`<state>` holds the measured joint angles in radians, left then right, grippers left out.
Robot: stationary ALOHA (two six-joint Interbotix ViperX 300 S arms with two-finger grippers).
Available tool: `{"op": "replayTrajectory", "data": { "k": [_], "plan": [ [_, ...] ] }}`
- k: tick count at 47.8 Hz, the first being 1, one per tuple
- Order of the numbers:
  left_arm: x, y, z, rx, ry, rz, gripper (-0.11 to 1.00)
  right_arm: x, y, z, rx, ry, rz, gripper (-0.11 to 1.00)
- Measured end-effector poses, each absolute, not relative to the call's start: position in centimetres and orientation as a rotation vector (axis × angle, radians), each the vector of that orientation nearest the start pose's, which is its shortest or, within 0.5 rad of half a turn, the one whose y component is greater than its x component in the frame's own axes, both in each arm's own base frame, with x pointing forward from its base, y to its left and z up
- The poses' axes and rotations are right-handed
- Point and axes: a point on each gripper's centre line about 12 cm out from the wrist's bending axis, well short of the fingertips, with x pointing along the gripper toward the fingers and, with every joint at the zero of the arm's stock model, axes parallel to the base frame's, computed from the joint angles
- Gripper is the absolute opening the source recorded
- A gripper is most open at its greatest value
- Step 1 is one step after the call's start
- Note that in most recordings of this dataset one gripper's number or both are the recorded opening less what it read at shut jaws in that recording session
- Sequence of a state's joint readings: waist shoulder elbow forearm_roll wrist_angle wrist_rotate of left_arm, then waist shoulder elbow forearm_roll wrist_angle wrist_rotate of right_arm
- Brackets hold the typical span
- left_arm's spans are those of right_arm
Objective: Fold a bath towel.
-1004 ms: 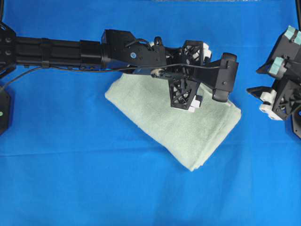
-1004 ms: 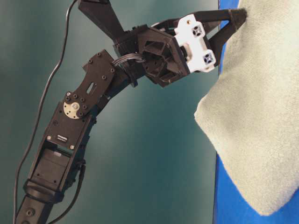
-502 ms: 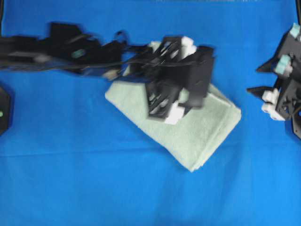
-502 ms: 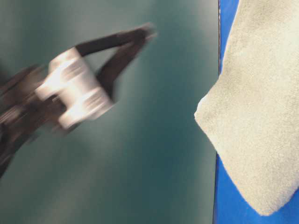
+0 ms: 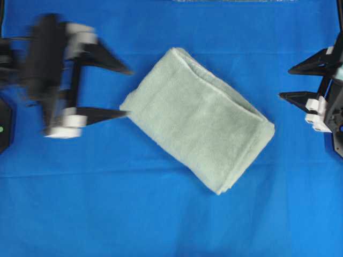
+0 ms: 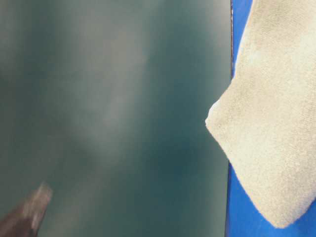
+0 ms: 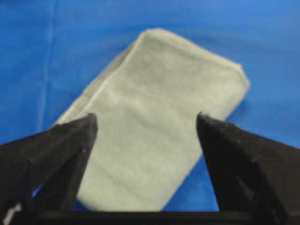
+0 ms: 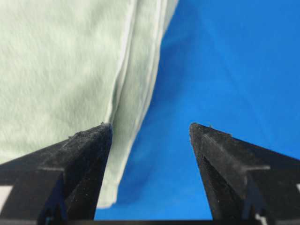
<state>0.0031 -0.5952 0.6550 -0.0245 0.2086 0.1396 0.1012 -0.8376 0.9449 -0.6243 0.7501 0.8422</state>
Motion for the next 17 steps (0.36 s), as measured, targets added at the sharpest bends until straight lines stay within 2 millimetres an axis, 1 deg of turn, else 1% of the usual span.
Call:
{"op": "replayTrajectory", "data": {
  "k": [9, 15, 17],
  "plan": [
    [23.5, 0.0, 35.0, 0.108, 0.198, -0.012, 0.81, 19.1, -3.0, 28.0, 0.123, 0.59, -0.412, 0.66],
    [20.4, 0.0, 33.8, 0.109, 0.161, -0.01, 0.81, 18.3, -3.1, 28.6, 0.118, 0.536, -0.402, 0.66],
    [19.2, 0.0, 33.0, 0.107, 0.155, -0.012, 0.81, 17.9, -3.2, 28.6, 0.116, 0.52, -0.399, 0.66]
  ]
}}
